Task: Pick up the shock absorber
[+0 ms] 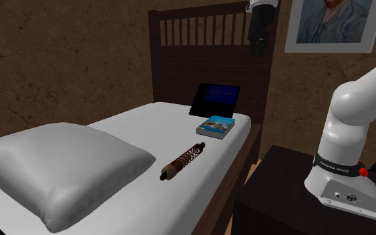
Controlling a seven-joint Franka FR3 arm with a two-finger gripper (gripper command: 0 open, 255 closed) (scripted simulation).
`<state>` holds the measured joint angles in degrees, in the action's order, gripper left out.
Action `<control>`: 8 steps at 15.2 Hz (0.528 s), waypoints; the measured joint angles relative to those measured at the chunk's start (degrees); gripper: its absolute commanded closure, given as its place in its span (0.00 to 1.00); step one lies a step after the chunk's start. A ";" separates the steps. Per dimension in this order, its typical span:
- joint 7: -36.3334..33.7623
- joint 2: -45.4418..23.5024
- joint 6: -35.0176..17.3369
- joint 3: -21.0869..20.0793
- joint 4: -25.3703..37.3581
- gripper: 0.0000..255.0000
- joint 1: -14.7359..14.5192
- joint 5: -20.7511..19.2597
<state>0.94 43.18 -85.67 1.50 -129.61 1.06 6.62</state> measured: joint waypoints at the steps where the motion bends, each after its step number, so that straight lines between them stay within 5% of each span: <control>1: 0.00 0.00 0.00 0.00 0.00 0.00 0.00 0.00; 8: -13.92 2.22 -10.33 -9.47 -9.90 0.00 1.10 3.76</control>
<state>-12.97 45.40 -96.00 -7.97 -139.52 2.15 10.38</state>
